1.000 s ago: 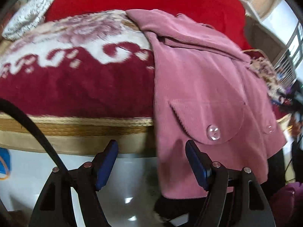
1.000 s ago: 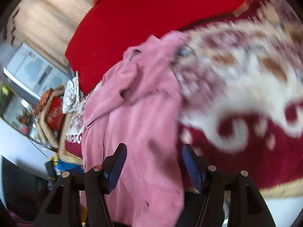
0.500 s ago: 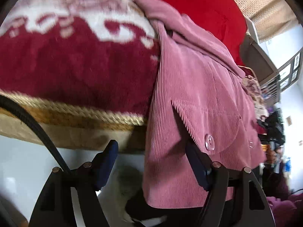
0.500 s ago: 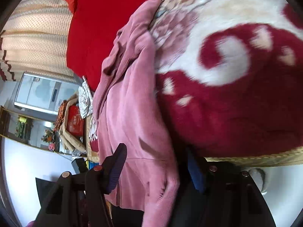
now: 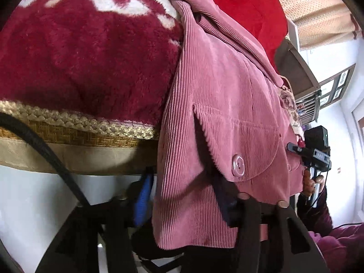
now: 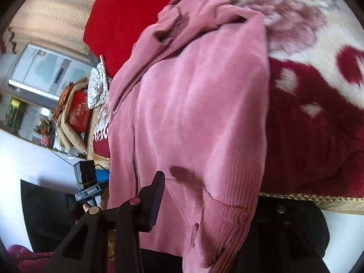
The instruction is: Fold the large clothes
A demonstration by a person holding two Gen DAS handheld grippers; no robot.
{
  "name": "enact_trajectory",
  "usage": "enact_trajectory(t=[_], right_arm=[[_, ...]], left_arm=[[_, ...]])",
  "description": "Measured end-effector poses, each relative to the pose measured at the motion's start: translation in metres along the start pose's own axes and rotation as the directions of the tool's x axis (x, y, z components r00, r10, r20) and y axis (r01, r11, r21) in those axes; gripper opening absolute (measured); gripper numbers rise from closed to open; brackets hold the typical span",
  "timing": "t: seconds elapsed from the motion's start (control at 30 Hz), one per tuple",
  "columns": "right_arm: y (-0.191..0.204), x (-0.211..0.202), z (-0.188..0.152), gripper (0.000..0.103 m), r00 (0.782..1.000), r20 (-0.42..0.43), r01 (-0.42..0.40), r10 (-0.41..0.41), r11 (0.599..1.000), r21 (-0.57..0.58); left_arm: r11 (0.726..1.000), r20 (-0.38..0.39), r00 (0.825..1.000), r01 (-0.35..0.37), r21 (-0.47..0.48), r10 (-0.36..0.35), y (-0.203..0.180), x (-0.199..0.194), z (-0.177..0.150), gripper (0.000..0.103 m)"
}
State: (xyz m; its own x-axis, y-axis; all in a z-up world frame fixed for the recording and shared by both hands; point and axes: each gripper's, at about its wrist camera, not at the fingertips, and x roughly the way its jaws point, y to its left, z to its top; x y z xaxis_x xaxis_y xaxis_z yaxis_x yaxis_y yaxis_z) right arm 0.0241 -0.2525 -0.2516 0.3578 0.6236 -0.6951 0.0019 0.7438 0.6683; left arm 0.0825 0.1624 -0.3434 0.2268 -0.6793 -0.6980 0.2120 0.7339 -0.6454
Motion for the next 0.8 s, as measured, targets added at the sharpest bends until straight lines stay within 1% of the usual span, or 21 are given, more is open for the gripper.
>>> enact_trajectory(t=[0.03,0.07,0.1,0.13,0.17,0.23,0.27,0.33,0.4,0.47,0.57,0.6,0.63,0.67,0.73,0.8], right_arm=[[0.006,-0.001,0.0,0.034,1.0,0.003,0.012,-0.012,1.0,-0.022],[0.013,-0.002,0.001,0.032,1.0,0.012,0.016,-0.016,0.999,-0.039],[0.02,-0.003,0.002,0.027,1.0,0.021,0.011,-0.01,0.998,-0.056],[0.024,-0.005,0.003,0.024,1.0,0.029,0.009,-0.007,0.998,-0.07],[0.029,-0.008,0.004,0.02,0.999,0.041,0.009,-0.005,0.996,-0.09],[0.04,-0.014,0.006,0.017,0.998,0.061,0.002,0.006,0.993,-0.121],[0.044,-0.017,0.008,0.016,0.997,0.073,-0.007,0.017,0.991,-0.133],[0.053,-0.027,0.014,0.014,0.993,0.111,-0.028,0.045,0.988,-0.15],[0.059,-0.036,0.022,0.012,0.986,0.144,-0.059,0.082,0.986,-0.154],[0.062,-0.044,0.031,0.012,0.978,0.176,-0.08,0.108,0.984,-0.156],[0.064,-0.052,0.056,0.012,0.959,0.239,-0.122,0.153,0.983,-0.139],[0.061,-0.055,0.067,0.012,0.95,0.263,-0.14,0.17,0.982,-0.129],[0.058,-0.058,0.082,0.011,0.937,0.29,-0.166,0.192,0.98,-0.113],[0.054,-0.061,0.093,0.011,0.927,0.311,-0.185,0.209,0.977,-0.102],[0.045,-0.064,0.127,0.011,0.902,0.372,-0.208,0.22,0.975,-0.073],[0.033,-0.059,0.161,0.011,0.888,0.405,-0.23,0.219,0.973,-0.022]], left_arm=[[1.0,0.003,1.0,-0.003,0.005,0.003,0.0,0.0,0.001,0.052],[1.0,0.003,1.0,-0.01,0.013,0.01,0.001,-0.004,0.002,0.048],[1.0,-0.002,1.0,-0.005,0.02,0.005,-0.002,-0.001,0.004,0.029],[1.0,-0.008,1.0,0.011,0.024,-0.011,-0.006,-0.001,0.005,0.007],[0.999,-0.006,1.0,0.016,0.029,-0.016,-0.01,-0.002,0.005,0.006],[0.998,0.008,1.0,-0.003,0.056,0.002,-0.024,-0.007,0.01,0.006],[0.998,0.021,1.0,0.009,0.069,-0.01,-0.03,-0.013,0.013,0.006],[0.993,0.081,0.996,0.04,0.109,-0.049,-0.046,-0.035,0.019,0.006],[0.988,0.138,0.987,0.069,0.137,-0.088,-0.061,-0.056,0.031,0.006],[0.985,0.186,0.977,0.07,0.156,-0.099,-0.076,-0.075,0.051,0.006],[0.985,0.231,0.967,0.071,0.156,-0.106,-0.091,-0.09,0.097,0.006],[0.986,0.238,0.966,0.07,0.153,-0.105,-0.094,-0.093,0.11,0.006],[0.987,0.247,0.964,0.06,0.148,-0.096,-0.098,-0.094,0.131,0.006],[0.988,0.256,0.963,0.052,0.147,-0.088,-0.098,-0.099,0.141,0.006],[0.99,0.288,0.955,0.025,0.137,-0.064,-0.095,-0.102,0.178,0.006],[0.996,0.296,0.955,0.016,0.084,-0.04,-0.084,-0.093,0.217,0.007]])
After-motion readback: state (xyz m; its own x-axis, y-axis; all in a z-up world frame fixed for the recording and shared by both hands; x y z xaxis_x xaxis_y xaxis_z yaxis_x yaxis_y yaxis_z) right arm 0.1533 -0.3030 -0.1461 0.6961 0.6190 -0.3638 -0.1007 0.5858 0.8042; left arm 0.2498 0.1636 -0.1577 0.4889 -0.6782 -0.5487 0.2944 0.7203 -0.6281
